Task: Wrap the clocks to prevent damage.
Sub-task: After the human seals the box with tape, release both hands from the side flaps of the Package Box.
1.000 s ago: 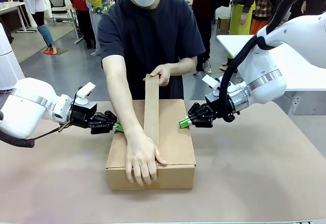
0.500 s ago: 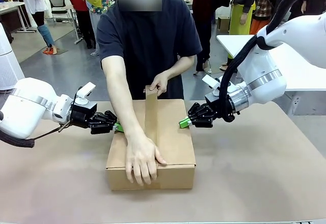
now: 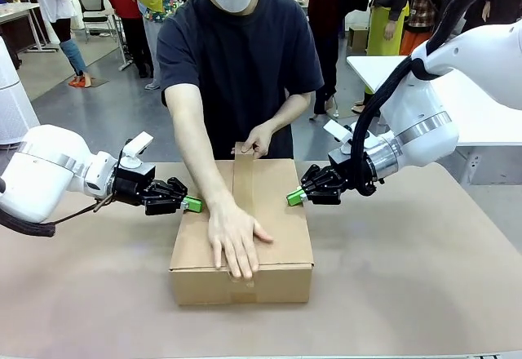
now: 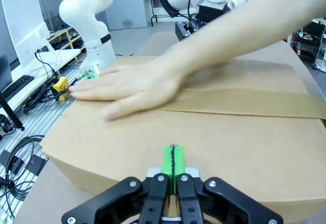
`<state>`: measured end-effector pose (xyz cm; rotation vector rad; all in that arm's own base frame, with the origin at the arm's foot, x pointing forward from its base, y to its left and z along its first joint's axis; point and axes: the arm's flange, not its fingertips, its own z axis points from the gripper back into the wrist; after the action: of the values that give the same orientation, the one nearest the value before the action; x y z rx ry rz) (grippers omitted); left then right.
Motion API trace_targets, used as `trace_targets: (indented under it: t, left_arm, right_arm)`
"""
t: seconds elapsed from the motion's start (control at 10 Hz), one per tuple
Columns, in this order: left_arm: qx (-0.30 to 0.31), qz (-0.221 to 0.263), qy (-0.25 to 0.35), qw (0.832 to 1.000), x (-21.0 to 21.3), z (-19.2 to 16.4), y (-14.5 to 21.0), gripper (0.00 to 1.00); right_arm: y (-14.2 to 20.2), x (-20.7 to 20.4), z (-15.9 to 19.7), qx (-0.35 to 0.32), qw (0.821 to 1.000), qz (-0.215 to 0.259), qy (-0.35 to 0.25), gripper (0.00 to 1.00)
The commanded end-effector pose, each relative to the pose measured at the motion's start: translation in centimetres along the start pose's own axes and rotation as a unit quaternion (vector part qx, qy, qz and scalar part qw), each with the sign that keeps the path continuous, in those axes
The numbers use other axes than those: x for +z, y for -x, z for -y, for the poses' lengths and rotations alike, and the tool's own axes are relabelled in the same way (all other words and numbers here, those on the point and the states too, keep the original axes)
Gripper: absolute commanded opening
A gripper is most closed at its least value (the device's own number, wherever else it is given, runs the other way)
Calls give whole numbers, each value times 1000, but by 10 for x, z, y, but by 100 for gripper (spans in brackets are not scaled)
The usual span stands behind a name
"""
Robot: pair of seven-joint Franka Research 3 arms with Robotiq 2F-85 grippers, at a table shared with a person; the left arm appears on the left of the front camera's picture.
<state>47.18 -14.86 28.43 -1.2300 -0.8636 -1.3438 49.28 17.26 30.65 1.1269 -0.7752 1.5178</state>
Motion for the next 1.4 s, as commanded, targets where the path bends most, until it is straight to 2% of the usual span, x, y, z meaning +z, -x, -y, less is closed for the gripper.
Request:
trace_targets:
  t: [0.0, 1.3]
  left_arm:
    - [2, 1, -5, 1000, -1, 0, 2, 0]
    - [2, 1, -5, 1000, -1, 0, 2, 0]
  right_arm:
    - [3, 0, 1, -4, 1000, -1, 4, 1]
    - [3, 0, 1, -4, 1000, -1, 4, 1]
